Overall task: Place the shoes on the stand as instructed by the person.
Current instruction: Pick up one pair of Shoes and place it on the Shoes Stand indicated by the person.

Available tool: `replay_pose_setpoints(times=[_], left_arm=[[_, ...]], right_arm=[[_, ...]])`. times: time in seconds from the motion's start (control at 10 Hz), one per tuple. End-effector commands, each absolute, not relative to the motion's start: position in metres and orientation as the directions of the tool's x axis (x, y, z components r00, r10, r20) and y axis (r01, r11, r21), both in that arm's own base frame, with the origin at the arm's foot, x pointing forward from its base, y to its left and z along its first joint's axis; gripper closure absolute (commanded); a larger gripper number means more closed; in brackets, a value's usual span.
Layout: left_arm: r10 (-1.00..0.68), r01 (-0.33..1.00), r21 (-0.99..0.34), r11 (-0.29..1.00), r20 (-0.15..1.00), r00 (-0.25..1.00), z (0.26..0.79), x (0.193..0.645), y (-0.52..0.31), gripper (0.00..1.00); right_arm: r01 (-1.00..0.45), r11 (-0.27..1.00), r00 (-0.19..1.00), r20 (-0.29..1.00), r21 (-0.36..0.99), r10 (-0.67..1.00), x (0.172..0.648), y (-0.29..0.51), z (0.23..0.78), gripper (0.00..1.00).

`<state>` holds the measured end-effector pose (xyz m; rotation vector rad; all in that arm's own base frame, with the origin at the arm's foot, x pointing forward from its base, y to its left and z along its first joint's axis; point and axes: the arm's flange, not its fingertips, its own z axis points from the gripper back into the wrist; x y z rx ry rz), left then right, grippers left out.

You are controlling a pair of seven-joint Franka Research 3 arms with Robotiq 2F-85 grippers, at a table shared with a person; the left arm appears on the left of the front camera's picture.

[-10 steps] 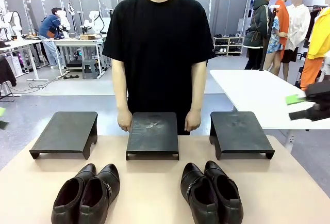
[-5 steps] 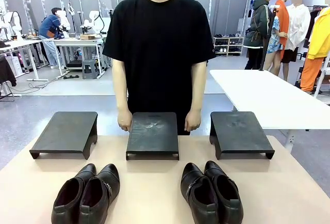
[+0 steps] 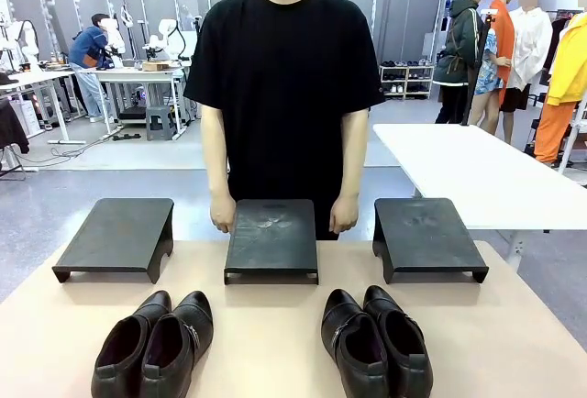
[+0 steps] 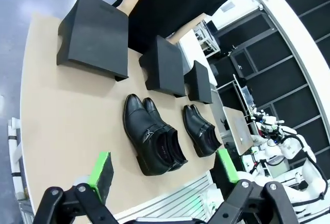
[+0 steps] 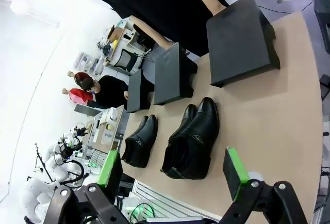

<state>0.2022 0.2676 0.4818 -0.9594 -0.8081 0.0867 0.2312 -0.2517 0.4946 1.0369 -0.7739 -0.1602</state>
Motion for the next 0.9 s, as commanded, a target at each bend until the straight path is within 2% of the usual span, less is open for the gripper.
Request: replay_pose_setpoints(times=[0.0,0.1,0.8], left_arm=[[0.409,0.246,-0.739,0.627,0.581,0.704,0.486,0.214,0.250,0.00],[0.405,0.274,-0.756,0.594,0.575,0.711,0.482,0.202,0.268,0.00],[0.405,0.274,-0.756,0.594,0.575,0.711,0.482,0.202,0.268,0.00]], right_arm=[[-0.276,0.548,0.725,0.546,0.789,-0.420,0.239,-0.238,0.490,0.00],[-0.229,0.523,0.730,0.501,0.821,-0.466,0.231,-0.252,0.495,0.00],[-0.229,0.523,0.730,0.501,0.821,-0.466,0.231,-0.252,0.495,0.00]])
